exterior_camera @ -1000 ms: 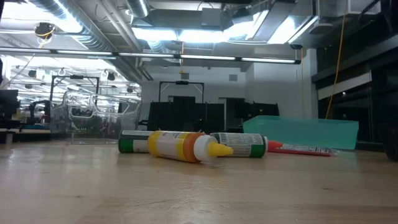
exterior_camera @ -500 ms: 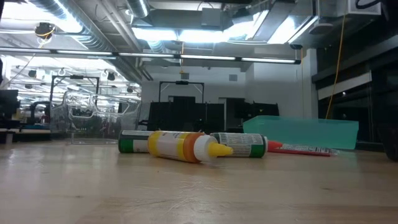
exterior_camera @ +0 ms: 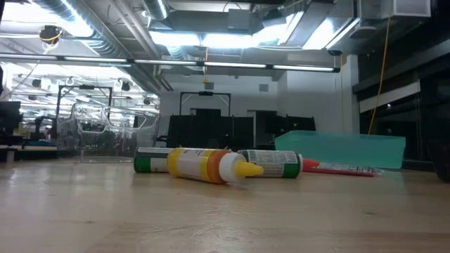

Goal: Pick & Place Food Item
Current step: Put the light blue donut into the black bin

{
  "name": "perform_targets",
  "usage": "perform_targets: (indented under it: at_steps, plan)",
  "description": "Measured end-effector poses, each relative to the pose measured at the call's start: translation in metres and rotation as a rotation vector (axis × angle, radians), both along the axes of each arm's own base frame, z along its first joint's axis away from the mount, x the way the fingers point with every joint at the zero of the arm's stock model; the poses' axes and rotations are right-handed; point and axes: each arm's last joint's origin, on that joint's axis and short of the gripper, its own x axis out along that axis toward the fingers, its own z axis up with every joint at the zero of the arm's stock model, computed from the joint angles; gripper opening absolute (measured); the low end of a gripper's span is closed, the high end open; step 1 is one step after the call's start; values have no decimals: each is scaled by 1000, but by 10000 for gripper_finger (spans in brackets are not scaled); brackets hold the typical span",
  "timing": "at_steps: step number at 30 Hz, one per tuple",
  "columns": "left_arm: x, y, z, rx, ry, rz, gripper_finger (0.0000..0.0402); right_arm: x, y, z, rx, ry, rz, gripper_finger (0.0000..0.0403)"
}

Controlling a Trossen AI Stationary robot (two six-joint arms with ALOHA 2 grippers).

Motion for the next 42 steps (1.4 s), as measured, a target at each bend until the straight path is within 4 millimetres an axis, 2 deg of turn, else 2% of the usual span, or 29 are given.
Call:
perform_targets:
  at_steps: [5,11,16,27,42]
  plan:
    - [-1,0,-3,-6,31,6,154,14,13,4,65,-175,49,251]
    - [-1,0,-4,-8,35,8,155,17,16,-15,-34,-8,38,223]
    - [-1,0,-4,-8,36,7,156,19,17,-27,-59,127,24,220]
    - [-1,2,-4,-22,35,-3,157,16,14,-33,-81,157,9,239]
    - [0,2,-4,-28,36,-16,157,15,13,-39,-77,169,5,220]
